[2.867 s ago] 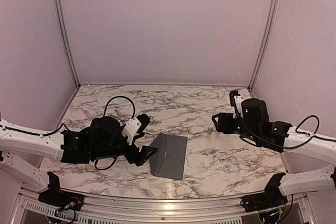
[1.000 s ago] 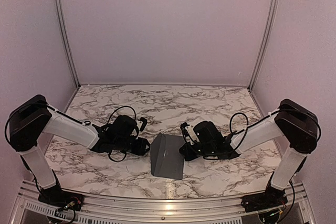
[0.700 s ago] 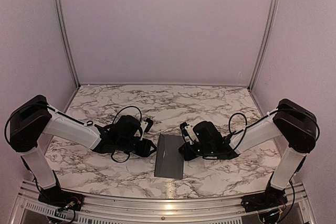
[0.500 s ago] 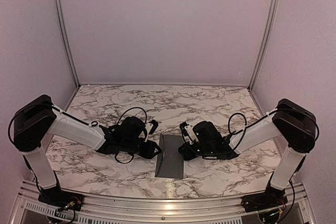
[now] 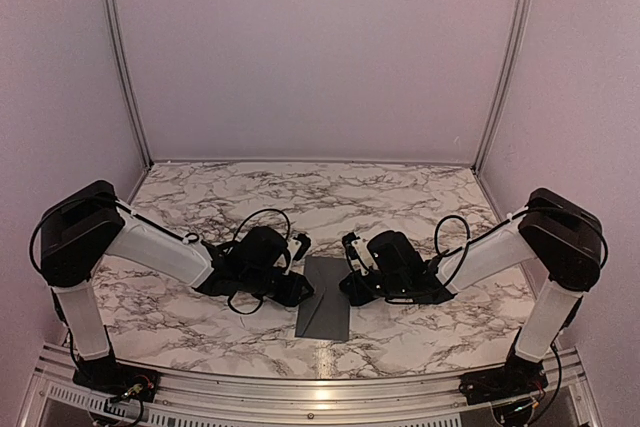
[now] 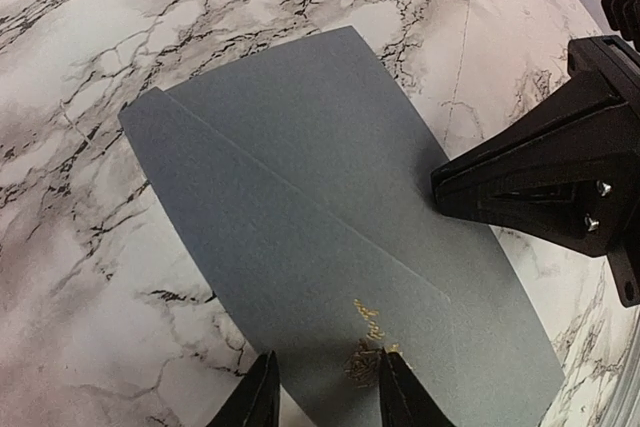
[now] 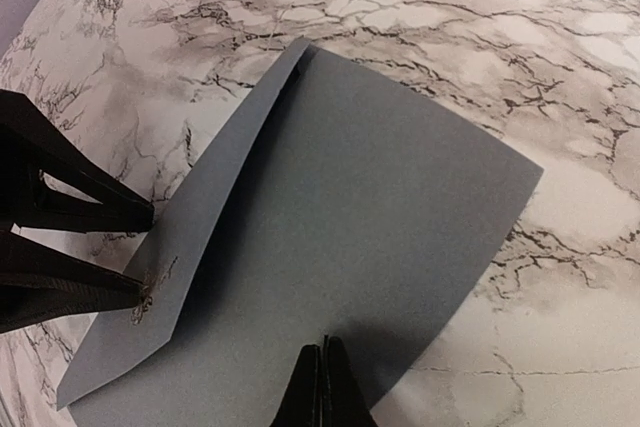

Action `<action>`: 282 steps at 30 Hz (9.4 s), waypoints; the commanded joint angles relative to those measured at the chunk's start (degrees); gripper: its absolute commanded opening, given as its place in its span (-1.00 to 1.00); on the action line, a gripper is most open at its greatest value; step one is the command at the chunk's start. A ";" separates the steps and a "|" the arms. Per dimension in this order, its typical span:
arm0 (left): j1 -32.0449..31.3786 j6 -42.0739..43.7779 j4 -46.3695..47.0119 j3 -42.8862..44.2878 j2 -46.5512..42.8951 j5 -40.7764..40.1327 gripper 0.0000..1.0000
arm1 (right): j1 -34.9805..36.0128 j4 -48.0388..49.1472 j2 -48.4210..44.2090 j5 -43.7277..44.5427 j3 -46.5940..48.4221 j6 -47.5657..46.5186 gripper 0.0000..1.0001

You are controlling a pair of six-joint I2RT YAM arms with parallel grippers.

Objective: Place the letter into the envelope and seal it

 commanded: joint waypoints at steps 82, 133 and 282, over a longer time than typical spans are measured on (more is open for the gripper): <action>-5.84 3.00 6.19 -2.56 4.53 -3.09 -0.71 | -0.41 6.27 4.97 -6.82 2.21 1.32 -1.00; -6.31 2.43 6.01 -1.17 2.20 -2.71 -0.72 | -0.82 -0.15 6.71 -1.88 3.38 -2.16 -1.00; -0.68 1.57 7.36 5.45 10.83 -5.93 -0.81 | 0.04 -0.14 5.15 -0.69 2.38 -0.67 -1.00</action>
